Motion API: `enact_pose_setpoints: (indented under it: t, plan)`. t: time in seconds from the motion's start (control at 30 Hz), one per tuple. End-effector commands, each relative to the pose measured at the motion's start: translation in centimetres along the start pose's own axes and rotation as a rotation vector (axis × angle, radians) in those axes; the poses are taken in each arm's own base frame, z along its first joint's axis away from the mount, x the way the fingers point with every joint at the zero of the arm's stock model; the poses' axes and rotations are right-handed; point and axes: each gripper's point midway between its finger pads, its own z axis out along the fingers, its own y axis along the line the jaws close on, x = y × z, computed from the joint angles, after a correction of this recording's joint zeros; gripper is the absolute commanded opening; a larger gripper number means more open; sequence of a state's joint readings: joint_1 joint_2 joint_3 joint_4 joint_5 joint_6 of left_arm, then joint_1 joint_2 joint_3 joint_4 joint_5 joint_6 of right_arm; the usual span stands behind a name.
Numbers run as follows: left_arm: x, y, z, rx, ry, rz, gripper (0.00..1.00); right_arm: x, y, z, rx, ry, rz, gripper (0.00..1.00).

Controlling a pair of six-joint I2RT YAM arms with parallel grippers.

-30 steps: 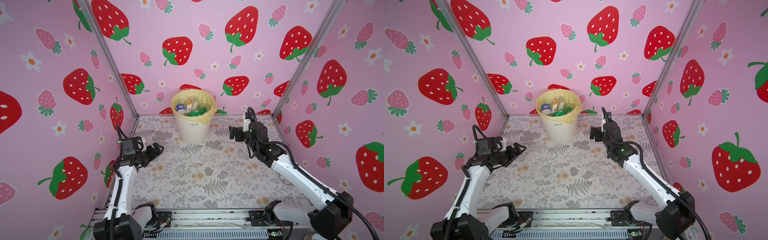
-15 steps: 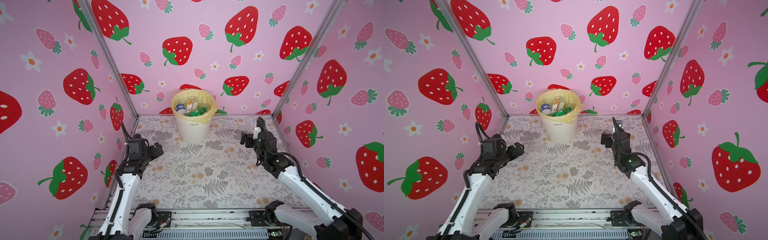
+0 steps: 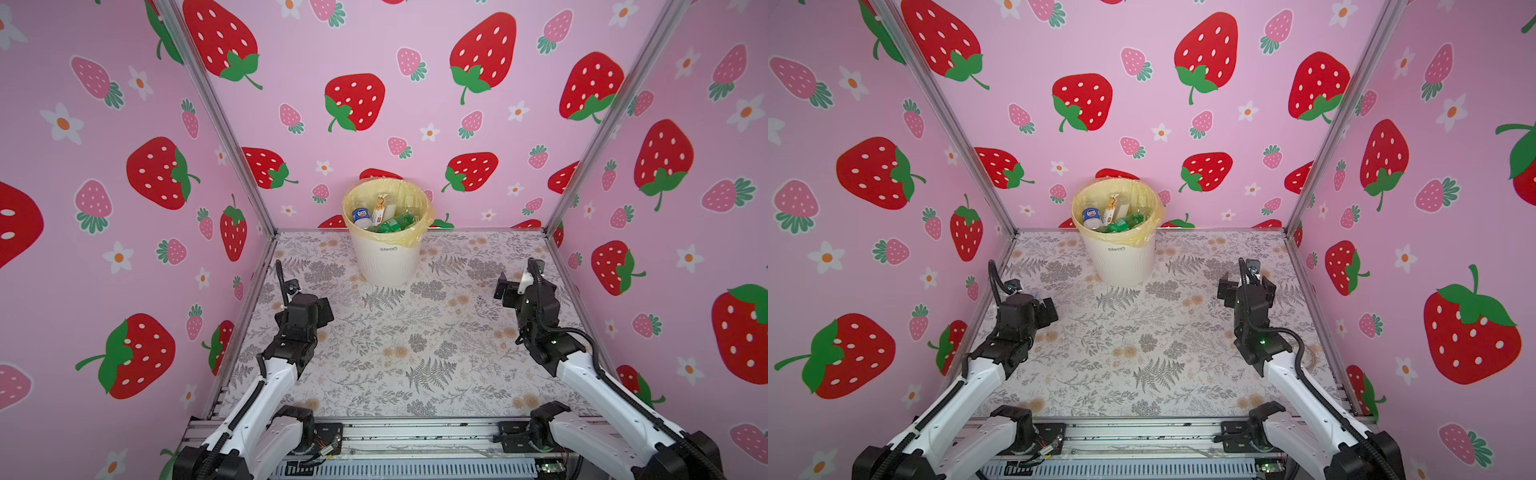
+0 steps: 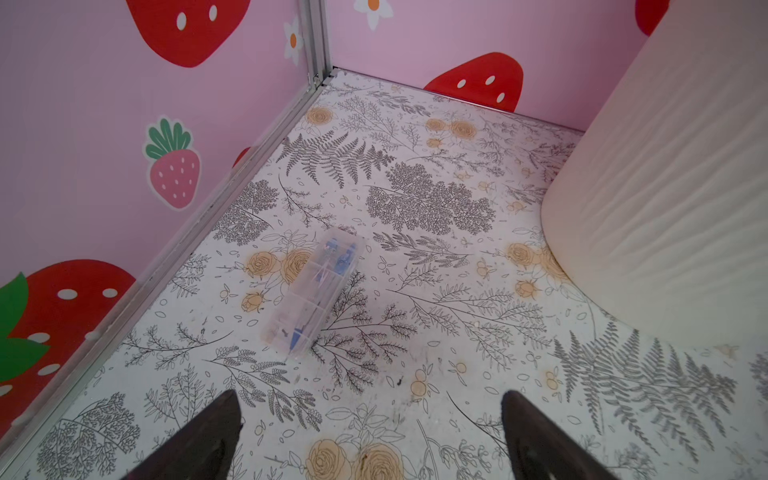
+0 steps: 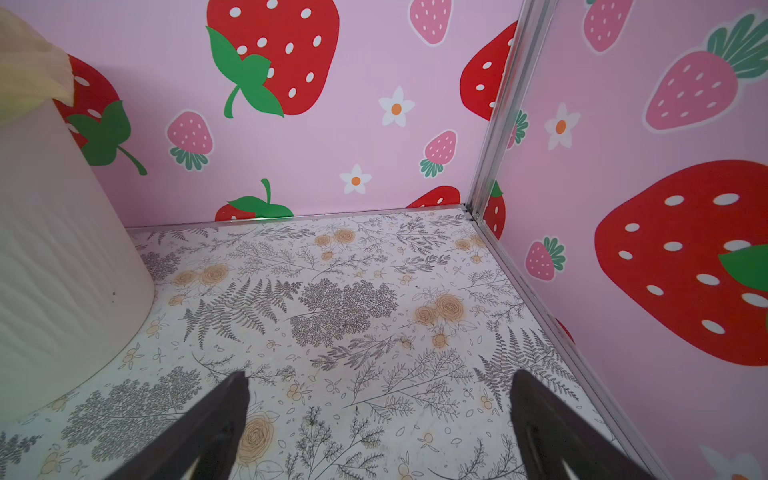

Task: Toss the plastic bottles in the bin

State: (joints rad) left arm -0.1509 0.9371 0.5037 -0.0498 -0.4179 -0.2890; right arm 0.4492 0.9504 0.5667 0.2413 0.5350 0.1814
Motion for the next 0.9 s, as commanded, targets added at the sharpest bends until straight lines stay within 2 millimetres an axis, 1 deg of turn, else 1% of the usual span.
enact_pose_setpoints:
  t: [0.0,0.17,0.3,0.47,0.6,0.87]
  plan:
    - [-2.4,-0.6,0.2,0.020,-0.159,0.035,0.99,-0.4,-1.0,0.1,0.048,-0.059,-0.037,0.99]
    - [-1.8,-1.5,1.6,0.048,-0.192,0.097,0.99,0.6,-1.5,0.5,0.068,-0.074,-0.032,0.99]
    - [-1.0,-2.5,3.5,0.065,-0.168,0.150,0.99,2.0,-1.5,1.2,0.083,-0.051,-0.064,0.99]
    - [0.3,-3.3,5.6,0.071,-0.145,0.209,0.99,3.5,-2.1,1.7,0.103,-0.056,-0.043,0.99]
    - [0.5,-3.5,6.0,0.084,-0.163,0.199,0.99,5.0,-3.4,2.4,0.142,-0.038,-0.027,0.99]
    - [0.0,-3.4,6.7,0.097,-0.171,0.162,0.99,7.4,-5.7,4.0,0.202,-0.018,0.007,0.99]
